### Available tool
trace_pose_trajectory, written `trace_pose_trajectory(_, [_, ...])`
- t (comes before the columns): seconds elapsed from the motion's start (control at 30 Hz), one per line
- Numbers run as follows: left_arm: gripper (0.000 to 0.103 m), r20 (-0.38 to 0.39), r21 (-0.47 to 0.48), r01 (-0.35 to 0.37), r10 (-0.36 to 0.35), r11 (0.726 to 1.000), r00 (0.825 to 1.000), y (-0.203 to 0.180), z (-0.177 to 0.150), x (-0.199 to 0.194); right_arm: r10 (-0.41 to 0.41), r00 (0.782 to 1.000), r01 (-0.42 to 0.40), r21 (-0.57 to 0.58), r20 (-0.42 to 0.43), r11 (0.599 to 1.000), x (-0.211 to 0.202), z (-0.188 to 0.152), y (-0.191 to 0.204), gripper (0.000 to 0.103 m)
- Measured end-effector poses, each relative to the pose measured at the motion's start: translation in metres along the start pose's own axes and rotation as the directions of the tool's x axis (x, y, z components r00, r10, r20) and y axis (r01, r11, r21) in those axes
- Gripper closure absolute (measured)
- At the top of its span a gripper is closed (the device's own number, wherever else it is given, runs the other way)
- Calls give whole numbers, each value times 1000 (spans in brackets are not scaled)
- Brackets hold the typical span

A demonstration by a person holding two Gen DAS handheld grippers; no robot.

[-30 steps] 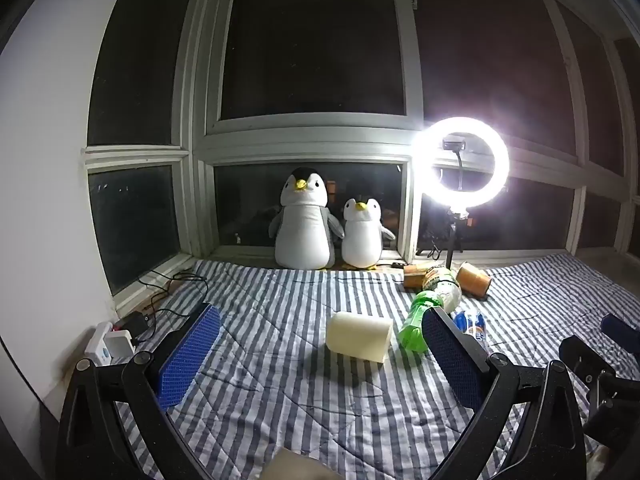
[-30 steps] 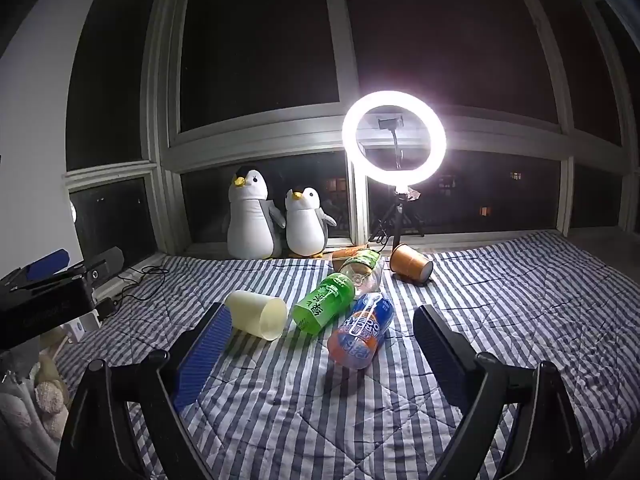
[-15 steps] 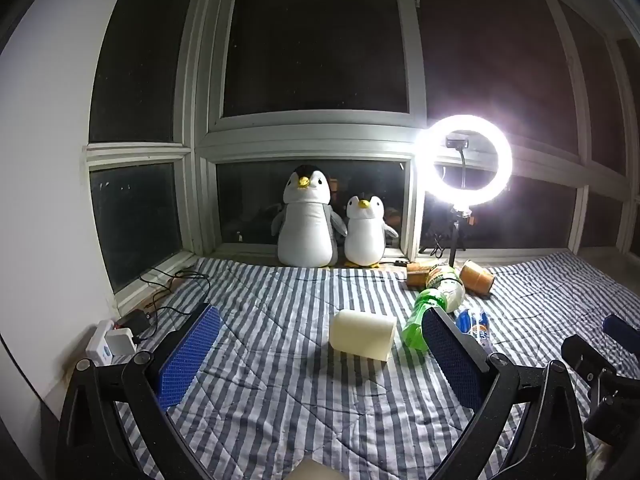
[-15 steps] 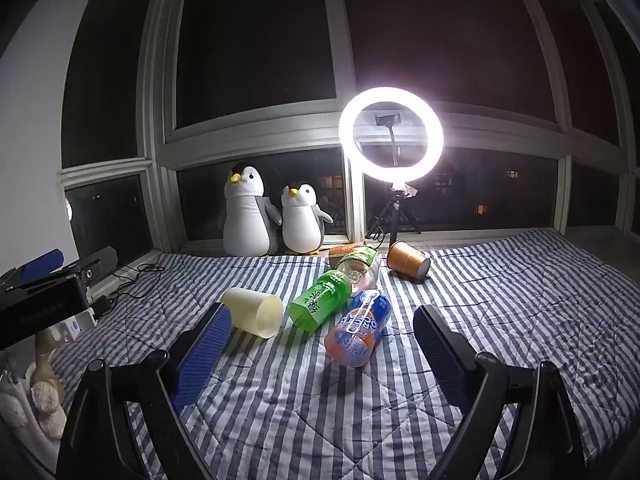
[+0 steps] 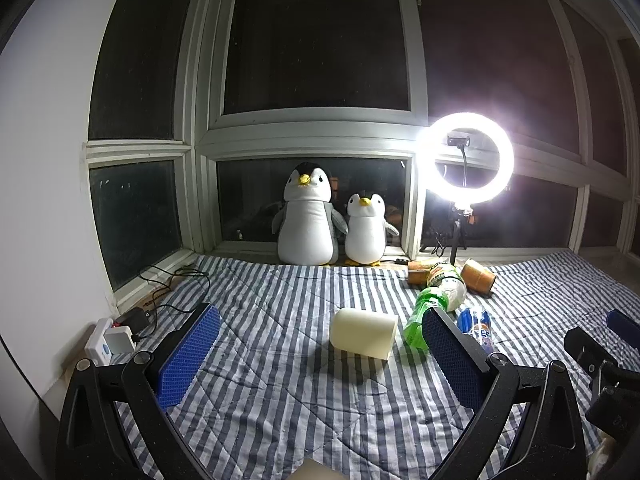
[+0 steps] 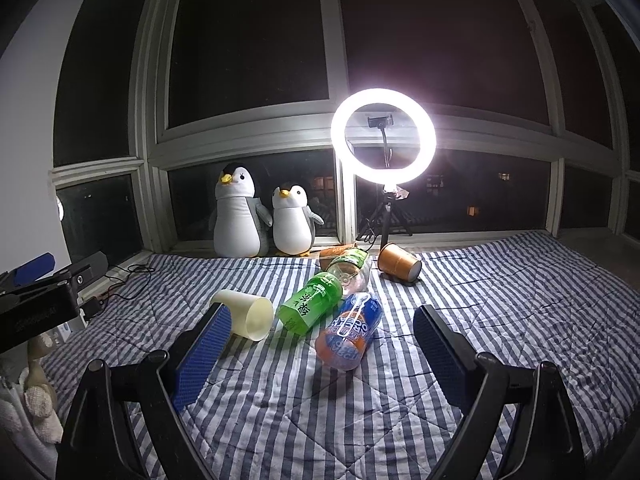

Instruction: Flip cup upside down

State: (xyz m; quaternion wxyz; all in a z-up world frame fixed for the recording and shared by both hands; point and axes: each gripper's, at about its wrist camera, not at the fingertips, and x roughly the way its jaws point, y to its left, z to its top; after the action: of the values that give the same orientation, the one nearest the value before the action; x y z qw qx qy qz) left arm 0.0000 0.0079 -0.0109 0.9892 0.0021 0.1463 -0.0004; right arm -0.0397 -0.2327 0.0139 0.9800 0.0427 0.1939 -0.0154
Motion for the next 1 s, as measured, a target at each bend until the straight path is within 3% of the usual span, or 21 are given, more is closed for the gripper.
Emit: trace_pose_trajectory(1.0, [1, -35, -22, -15, 14, 1000, 999, 3, -4, 8, -29, 999, 29, 8, -15, 1000, 6, 1, -6, 13])
